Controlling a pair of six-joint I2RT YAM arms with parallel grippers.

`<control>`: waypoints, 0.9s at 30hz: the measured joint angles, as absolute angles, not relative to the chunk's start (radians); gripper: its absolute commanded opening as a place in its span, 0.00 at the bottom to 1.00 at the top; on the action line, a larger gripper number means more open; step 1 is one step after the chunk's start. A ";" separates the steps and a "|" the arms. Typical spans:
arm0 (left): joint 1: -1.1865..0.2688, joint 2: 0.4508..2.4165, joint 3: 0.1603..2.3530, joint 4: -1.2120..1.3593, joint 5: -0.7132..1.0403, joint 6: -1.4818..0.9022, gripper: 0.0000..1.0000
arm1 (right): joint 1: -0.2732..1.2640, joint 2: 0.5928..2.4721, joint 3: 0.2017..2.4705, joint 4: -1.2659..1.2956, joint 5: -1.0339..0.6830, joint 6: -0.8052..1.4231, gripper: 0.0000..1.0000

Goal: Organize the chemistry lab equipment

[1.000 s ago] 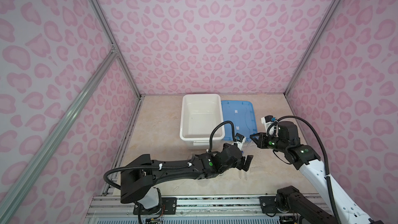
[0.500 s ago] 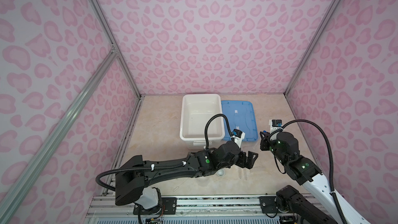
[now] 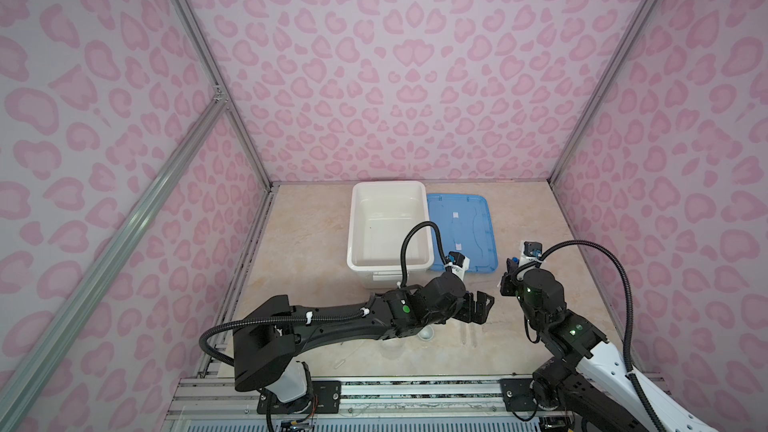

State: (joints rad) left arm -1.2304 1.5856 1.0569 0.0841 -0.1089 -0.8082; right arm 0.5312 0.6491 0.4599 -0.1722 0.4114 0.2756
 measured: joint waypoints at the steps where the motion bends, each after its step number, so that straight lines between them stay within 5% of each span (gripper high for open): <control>1: -1.230 1.588 1.056 0.084 -0.109 -0.809 0.97 | 0.531 0.646 0.455 -0.168 0.411 0.278 0.15; 27: -1.214 1.593 1.026 0.092 -0.106 -0.809 0.98 | 0.541 0.712 0.339 -0.014 0.430 0.318 0.15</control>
